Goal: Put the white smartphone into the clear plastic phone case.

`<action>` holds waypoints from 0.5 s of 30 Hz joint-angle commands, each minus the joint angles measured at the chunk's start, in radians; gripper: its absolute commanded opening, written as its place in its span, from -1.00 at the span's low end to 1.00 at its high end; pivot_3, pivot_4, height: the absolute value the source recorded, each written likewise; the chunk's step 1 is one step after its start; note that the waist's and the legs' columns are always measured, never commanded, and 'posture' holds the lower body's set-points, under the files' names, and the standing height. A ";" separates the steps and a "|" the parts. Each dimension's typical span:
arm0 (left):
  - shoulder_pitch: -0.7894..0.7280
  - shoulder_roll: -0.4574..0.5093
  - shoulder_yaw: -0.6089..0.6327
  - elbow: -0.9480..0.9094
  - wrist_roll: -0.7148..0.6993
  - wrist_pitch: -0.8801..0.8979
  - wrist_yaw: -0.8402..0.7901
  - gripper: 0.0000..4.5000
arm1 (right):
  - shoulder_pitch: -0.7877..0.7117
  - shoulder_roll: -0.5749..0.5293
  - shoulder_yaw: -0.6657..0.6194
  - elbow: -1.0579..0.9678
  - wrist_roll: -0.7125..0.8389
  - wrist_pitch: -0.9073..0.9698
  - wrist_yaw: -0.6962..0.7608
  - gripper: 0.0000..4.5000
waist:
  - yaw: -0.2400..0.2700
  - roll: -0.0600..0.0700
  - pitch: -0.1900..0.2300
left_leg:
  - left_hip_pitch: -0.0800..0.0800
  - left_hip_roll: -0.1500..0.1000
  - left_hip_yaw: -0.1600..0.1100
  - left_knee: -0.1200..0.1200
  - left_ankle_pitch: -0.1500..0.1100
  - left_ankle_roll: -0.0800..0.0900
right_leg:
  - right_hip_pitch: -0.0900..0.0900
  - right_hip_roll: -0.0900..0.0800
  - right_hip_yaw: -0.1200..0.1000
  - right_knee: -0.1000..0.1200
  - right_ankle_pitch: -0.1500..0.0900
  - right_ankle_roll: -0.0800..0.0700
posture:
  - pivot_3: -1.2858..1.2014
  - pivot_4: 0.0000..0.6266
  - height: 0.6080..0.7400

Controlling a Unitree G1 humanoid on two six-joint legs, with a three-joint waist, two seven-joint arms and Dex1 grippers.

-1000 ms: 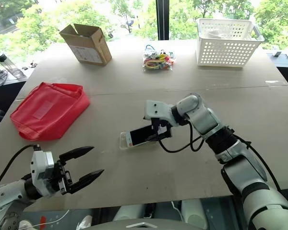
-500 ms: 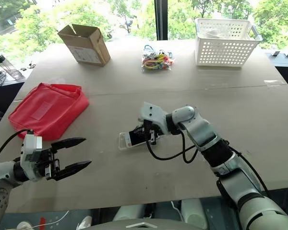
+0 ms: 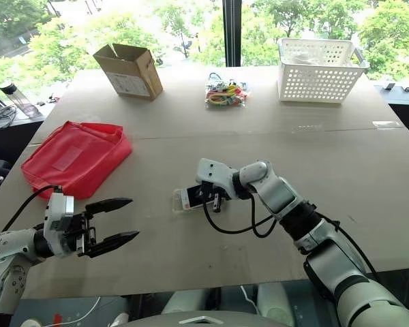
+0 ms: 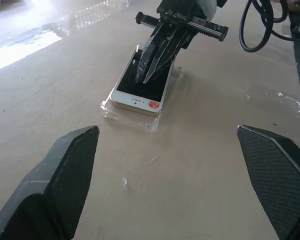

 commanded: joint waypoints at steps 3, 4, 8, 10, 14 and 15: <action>-0.013 -0.010 -0.008 -0.038 0.010 -0.013 0.020 1.00 | 0.068 -0.021 -0.181 -0.235 0.178 0.163 -0.019 -0.97 | -0.002 0.001 0.005 | -0.004 0.000 0.000 0.000 0.000 0.000 | -0.004 0.000 0.000 0.000 0.000 0.000 | 0.03 -0.52 0.89; -0.016 -0.013 -0.011 -0.038 0.013 -0.012 0.023 1.00 | 0.068 -0.030 -0.212 -0.285 0.203 0.194 -0.031 -0.97 | -0.002 0.002 0.006 | -0.007 0.000 0.000 0.000 0.000 0.000 | -0.007 0.000 0.001 0.001 0.000 0.000 | 0.03 -0.52 0.89; -0.036 -0.018 -0.031 -0.031 0.025 -0.009 0.034 1.00 | 0.061 -0.101 -0.247 -0.366 0.185 0.226 -0.091 -0.97 | -0.002 0.003 0.008 | -0.008 0.000 0.000 -0.002 0.000 -0.001 | -0.010 0.001 0.000 0.000 0.000 0.000 | 0.03 -0.52 0.89; -0.052 -0.021 -0.045 -0.027 0.031 -0.009 0.039 1.00 | 0.051 -0.161 -0.222 -0.326 0.103 0.168 -0.137 -0.97 | -0.001 0.002 0.009 | -0.009 0.000 0.000 -0.003 0.000 -0.001 | -0.010 0.000 0.000 -0.001 0.000 0.000 | 0.03 -0.52 0.89; -0.071 -0.022 -0.059 -0.019 0.037 -0.012 0.039 1.00 | 0.042 -0.215 -0.188 -0.232 0.037 0.097 -0.165 -0.97 | -0.002 0.002 0.011 | -0.009 0.000 0.000 -0.002 0.000 -0.001 | -0.010 0.000 0.000 -0.002 0.000 0.000 | 0.03 -0.52 0.89; -0.073 -0.021 -0.061 -0.018 0.038 -0.013 0.039 1.00 | 0.042 -0.219 -0.185 -0.224 0.035 0.092 -0.163 -0.97 | -0.003 0.002 0.012 | -0.009 0.000 0.001 -0.002 0.000 -0.001 | -0.010 0.000 0.000 -0.002 0.000 0.000 | 0.03 -0.52 0.89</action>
